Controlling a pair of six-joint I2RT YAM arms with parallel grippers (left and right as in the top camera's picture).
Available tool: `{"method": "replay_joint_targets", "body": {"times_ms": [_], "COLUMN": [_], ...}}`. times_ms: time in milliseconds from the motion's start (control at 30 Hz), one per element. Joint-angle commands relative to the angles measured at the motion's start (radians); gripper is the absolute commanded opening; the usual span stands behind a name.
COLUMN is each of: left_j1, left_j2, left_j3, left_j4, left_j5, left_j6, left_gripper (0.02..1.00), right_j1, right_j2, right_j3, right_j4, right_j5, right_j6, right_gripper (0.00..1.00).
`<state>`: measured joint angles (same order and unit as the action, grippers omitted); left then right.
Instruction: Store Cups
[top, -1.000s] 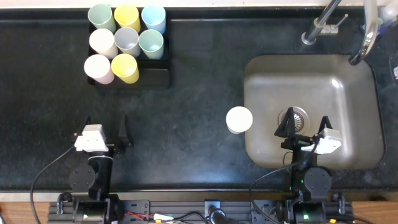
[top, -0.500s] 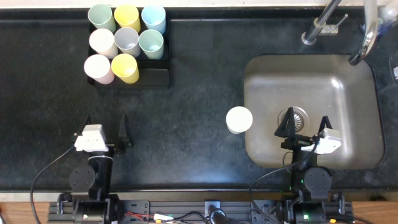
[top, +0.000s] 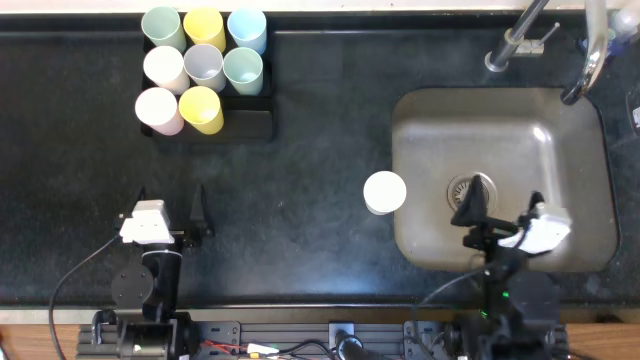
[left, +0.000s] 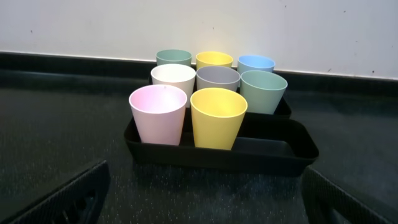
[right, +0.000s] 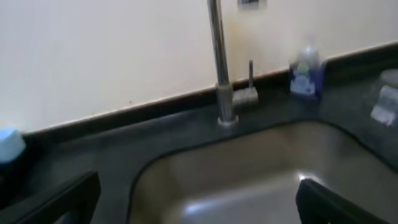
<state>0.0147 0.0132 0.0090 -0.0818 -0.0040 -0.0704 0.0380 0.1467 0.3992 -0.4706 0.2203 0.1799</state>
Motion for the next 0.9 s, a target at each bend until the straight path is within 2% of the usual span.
{"method": "replay_joint_targets", "body": {"times_ms": [33, 133, 233, 367, 467, 633, 800, 900], "left_j1": [0.001, 0.001, 0.001, 0.001, 0.001, 0.001, 0.001, 0.001], "left_j2": [-0.01, -0.01, -0.01, -0.01, -0.01, -0.01, -0.01, -0.01], "left_j3": [-0.001, -0.001, -0.001, -0.001, -0.001, -0.001, -0.001, -0.001], "left_j4": [-0.003, -0.003, -0.003, -0.003, -0.003, -0.003, -0.003, -0.003], "left_j5": [0.003, 0.003, 0.003, 0.003, 0.003, 0.003, 0.003, 0.003], "left_j6": [0.018, 0.019, 0.018, 0.018, 0.018, 0.019, 0.019, 0.018], "left_gripper": [1.0, 1.0, 1.0, 0.998, 1.0, 1.0, 1.0, 1.0], "right_j1": [-0.004, 0.012, 0.087, 0.3, 0.422, 0.445, 0.411, 0.361], "right_j2": [0.251, 0.473, 0.686, 0.943, 1.081, 1.223, 1.33, 1.377], "right_j3": [0.346, 0.579, 0.808, 1.045, 1.112, 1.108, 1.107, 1.107], "right_j4": [-0.125, -0.251, -0.472, -0.847, -1.029, -1.061, -1.007, -0.974], "right_j5": [-0.003, 0.0, 0.018, 0.018, 0.015, -0.034, -0.197, -0.224], "right_j6": [0.0, -0.004, -0.1, -0.293, -0.334, -0.334, -0.41, -0.42], "right_gripper": [0.998, 0.998, 0.998, 0.998, 0.996, 0.998, 0.998, 0.998]}}
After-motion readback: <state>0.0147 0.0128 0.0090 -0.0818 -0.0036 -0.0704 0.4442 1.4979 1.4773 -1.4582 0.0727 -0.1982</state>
